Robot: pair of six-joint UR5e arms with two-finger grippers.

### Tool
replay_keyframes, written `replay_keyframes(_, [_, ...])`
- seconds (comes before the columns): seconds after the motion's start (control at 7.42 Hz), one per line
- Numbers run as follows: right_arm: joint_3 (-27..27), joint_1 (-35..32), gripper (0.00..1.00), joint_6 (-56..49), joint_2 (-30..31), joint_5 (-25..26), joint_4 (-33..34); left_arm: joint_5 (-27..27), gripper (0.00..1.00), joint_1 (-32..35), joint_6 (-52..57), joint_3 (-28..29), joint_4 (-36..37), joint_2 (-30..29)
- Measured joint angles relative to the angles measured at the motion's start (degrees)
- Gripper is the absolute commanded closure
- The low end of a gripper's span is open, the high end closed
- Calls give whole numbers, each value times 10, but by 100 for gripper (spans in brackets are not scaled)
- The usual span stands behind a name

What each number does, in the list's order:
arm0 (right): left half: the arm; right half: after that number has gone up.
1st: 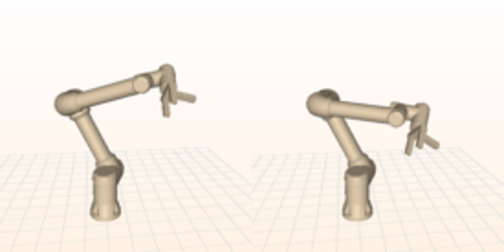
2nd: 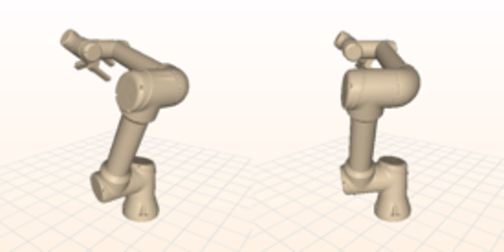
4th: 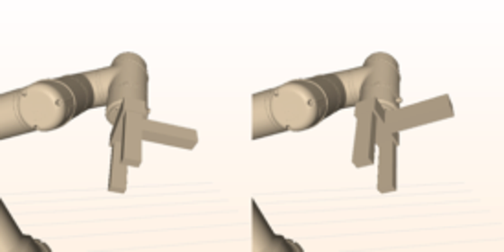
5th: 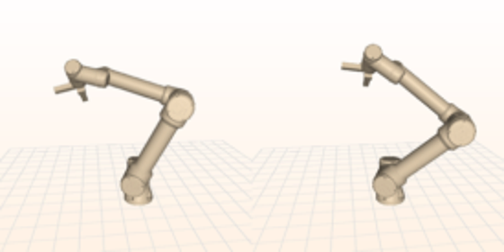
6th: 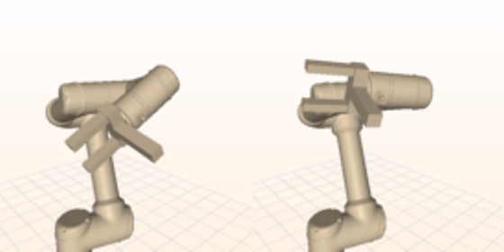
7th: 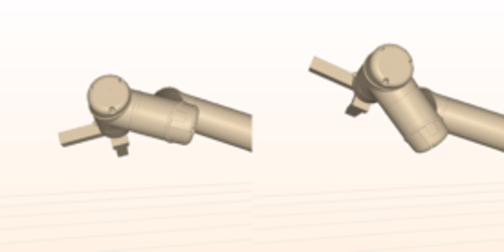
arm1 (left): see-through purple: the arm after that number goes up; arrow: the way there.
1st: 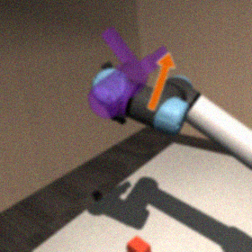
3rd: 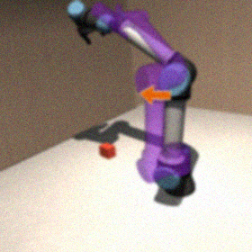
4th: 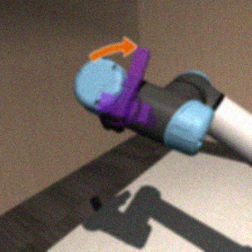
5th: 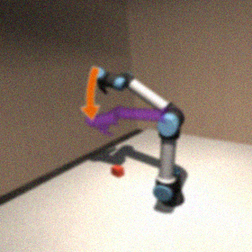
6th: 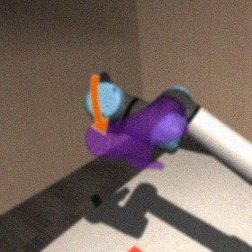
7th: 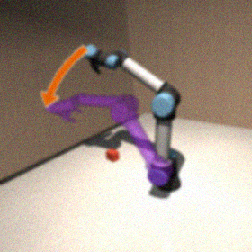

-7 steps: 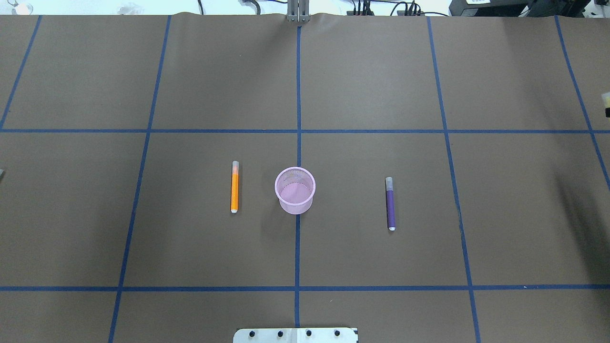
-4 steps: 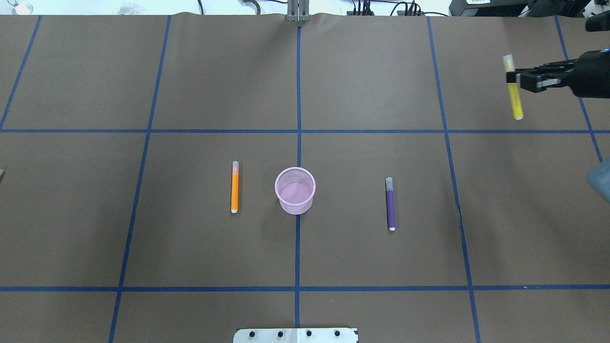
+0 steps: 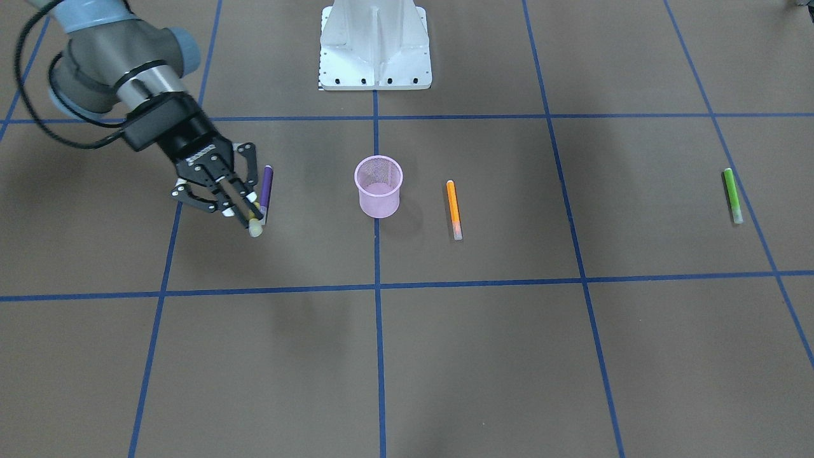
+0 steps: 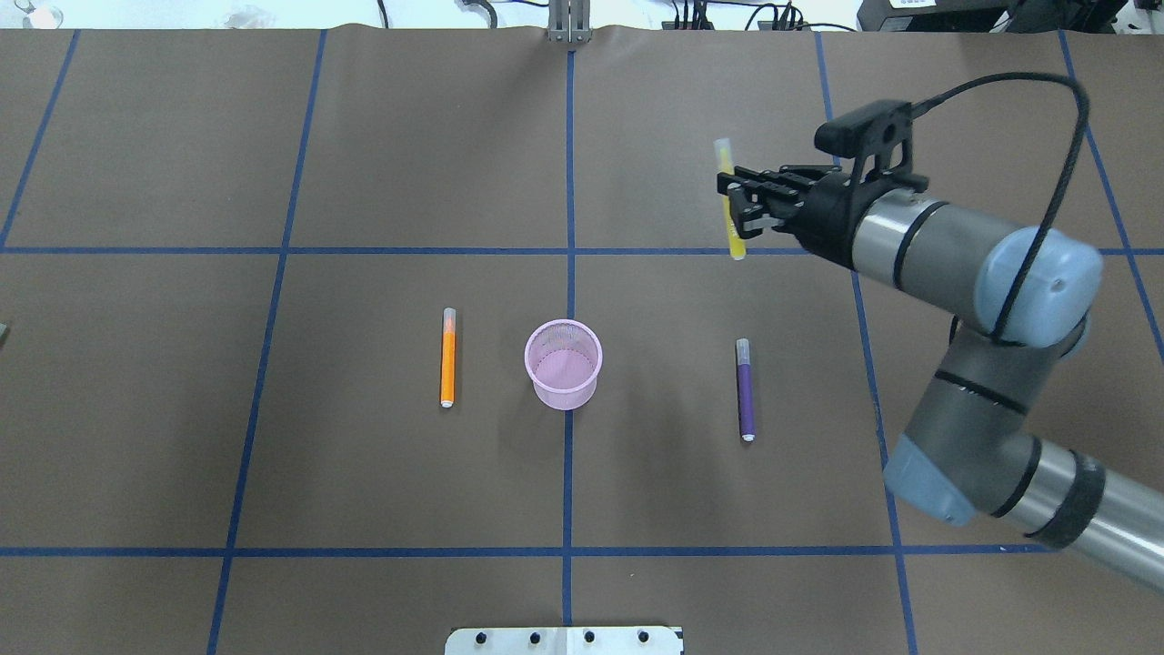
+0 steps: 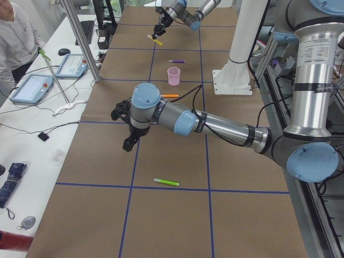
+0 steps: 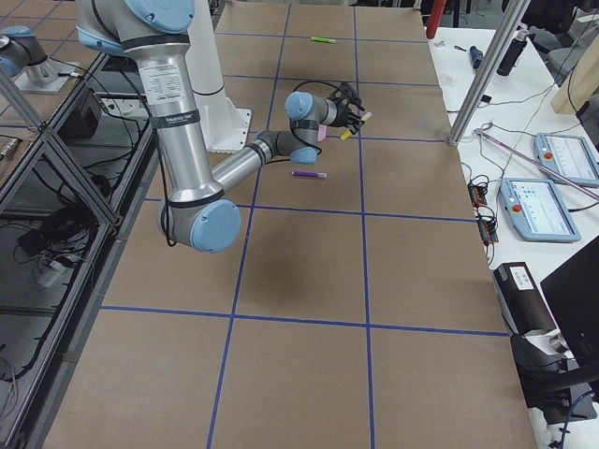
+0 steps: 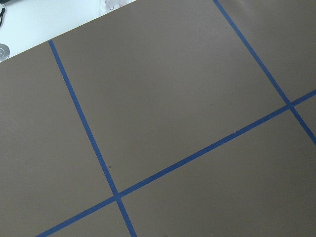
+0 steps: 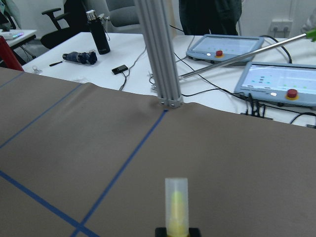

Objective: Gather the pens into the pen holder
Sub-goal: 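Carry the yellow highlighter with the right gripper over the lavender cup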

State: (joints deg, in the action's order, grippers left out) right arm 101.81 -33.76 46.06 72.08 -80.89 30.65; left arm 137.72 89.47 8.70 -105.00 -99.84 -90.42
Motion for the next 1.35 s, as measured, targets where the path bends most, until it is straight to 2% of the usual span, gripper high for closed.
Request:
replay_keyframes(0.13, [-15, 59, 100, 0, -33, 84, 2, 0, 0, 0, 0, 1, 0, 0])
replay_keyframes(0.27, [-30, 105, 100, 0, -60, 147, 3, 0, 0, 0, 0, 3, 1, 1])
replay_keyframes(0.67, [-78, 181, 100, 0, -114, 265, 4, 0, 0, 0, 1, 9, 0, 2])
replay_keyframes(0.81, [-86, 198, 68, 0, -119, 285, 4, 0, 0, 0, 1, 11, 0, 3])
replay_keyframes(0.94, [-89, 211, 2, 0, -121, 296, 4, 0, 0, 0, 1, 11, 0, 4])
replay_keyframes(1.35, [-90, 224, 1, 22, -123, 311, 6, 0, 0, 0, 1, 10, -1, 6])
